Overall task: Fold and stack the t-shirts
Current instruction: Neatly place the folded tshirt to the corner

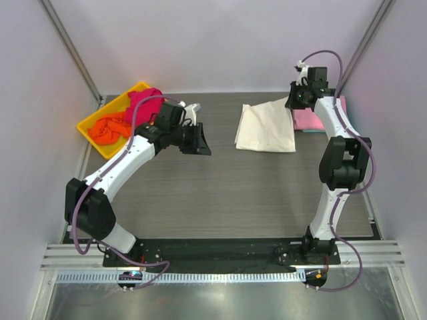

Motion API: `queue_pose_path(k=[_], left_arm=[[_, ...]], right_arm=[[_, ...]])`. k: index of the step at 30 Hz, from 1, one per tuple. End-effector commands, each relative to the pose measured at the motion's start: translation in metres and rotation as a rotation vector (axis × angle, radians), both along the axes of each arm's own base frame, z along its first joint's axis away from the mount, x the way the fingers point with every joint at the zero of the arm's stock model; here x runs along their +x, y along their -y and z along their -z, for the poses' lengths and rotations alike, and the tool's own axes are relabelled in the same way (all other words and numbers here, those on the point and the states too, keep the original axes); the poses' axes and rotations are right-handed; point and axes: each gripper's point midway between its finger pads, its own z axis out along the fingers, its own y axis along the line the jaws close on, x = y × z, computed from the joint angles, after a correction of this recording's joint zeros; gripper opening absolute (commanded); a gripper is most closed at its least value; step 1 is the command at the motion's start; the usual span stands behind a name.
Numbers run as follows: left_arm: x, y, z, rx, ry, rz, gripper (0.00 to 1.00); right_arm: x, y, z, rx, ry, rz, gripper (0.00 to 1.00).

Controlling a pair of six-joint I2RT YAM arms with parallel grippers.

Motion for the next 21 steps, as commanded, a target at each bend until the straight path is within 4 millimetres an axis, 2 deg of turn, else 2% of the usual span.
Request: queue_pose_path(k=[1,2,6,9,17,18,21], left_arm=[[-0.005,0.002,-0.002,-0.019,0.004,0.034,0.32],[-0.005,0.003,0.000,-0.020,-0.004,0.038,0.32],[-0.004,0.001,0.005,0.000,-0.004,0.030,0.33],[-0.001,-0.002,0.008,0.018,-0.004,0.021,0.34],[-0.001,-0.001,0.018,0.035,-0.037,0.028,0.35],[-0.001,-0.001,0.020,0.037,-0.043,0.028,0.35],[-0.001,-0.002,0.023,0.052,-0.044,0.029,0.36]], right_arm=[[0.006,0.026,-0.039,-0.123,0.082,0.031,0.01],[0.004,0.030,-0.038,-0.141,0.064,0.038,0.01],[0.007,0.042,-0.061,-0.199,0.105,0.053,0.01],[0.007,0.050,-0.071,-0.246,0.118,0.057,0.01],[0.000,0.088,-0.087,-0.340,0.123,0.097,0.01],[-0.001,0.100,-0.092,-0.370,0.124,0.131,0.01],[0.003,0.111,-0.094,-0.415,0.134,0.139,0.01]])
